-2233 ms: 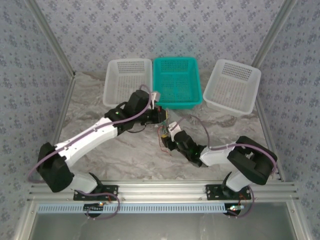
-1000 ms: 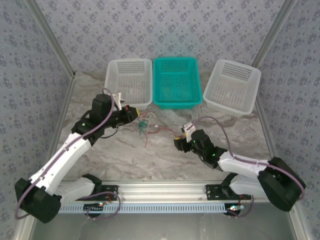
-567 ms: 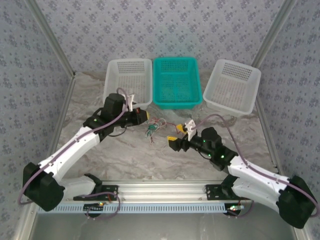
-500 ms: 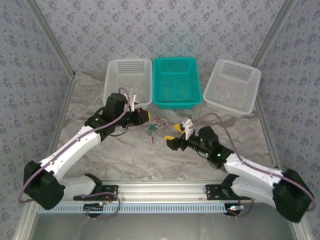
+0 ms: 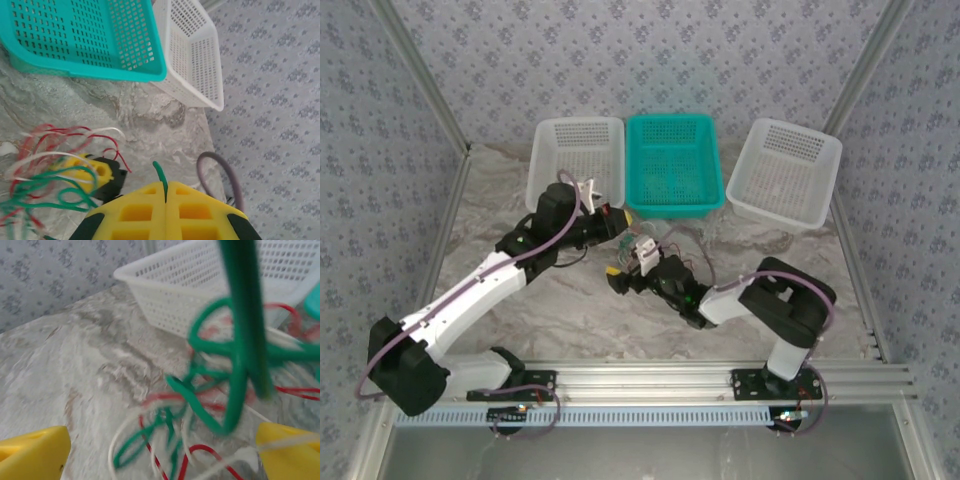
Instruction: Untangle the cables
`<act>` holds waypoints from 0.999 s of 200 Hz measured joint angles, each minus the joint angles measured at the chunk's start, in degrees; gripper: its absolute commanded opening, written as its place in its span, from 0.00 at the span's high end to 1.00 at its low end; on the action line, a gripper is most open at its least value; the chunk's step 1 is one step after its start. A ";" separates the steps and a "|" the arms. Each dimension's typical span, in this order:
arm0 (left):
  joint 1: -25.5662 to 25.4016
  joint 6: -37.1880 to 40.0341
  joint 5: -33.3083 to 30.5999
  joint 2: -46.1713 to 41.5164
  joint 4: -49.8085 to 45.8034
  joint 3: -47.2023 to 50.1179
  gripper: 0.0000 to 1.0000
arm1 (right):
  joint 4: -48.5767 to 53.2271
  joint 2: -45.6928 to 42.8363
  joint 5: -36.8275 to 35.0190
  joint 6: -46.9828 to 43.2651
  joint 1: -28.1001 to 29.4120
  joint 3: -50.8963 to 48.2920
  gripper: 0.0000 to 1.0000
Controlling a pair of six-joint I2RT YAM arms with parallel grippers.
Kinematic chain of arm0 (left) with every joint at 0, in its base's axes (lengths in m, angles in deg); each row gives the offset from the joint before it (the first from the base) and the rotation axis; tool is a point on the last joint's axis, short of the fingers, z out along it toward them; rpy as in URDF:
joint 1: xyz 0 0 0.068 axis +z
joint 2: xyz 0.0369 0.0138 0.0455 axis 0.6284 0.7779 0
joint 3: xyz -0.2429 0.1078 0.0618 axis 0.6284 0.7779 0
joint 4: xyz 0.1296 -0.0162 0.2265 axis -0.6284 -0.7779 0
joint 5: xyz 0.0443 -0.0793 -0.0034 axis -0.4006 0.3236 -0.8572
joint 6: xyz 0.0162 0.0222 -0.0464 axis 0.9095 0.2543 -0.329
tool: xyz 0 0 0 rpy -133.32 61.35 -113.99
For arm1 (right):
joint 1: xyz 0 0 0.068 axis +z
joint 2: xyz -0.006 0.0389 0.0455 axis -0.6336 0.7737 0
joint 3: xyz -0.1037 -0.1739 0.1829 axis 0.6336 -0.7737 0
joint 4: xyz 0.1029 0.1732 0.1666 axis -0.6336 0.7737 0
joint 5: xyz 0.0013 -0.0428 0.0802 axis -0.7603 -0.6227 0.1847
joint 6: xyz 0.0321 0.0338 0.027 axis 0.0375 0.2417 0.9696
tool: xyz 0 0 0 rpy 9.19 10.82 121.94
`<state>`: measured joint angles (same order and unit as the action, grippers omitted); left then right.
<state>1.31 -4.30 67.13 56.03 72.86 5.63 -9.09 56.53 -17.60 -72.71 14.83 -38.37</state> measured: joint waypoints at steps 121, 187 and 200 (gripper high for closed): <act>7.26 -0.09 -7.06 -10.21 -8.31 -1.38 1.00 | -4.39 2.27 -0.35 1.73 -4.04 -5.05 1.00; 19.65 9.73 -6.99 -11.43 -23.30 -10.71 1.00 | -5.62 1.25 -0.02 1.97 -5.40 -9.99 1.00; 22.03 11.78 -6.88 -11.43 -25.42 -12.48 1.00 | -5.73 0.37 -0.04 2.14 -6.03 -11.28 1.00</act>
<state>23.34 7.48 60.25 44.60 47.44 -6.85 -14.82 56.90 -17.64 -70.57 8.80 -49.65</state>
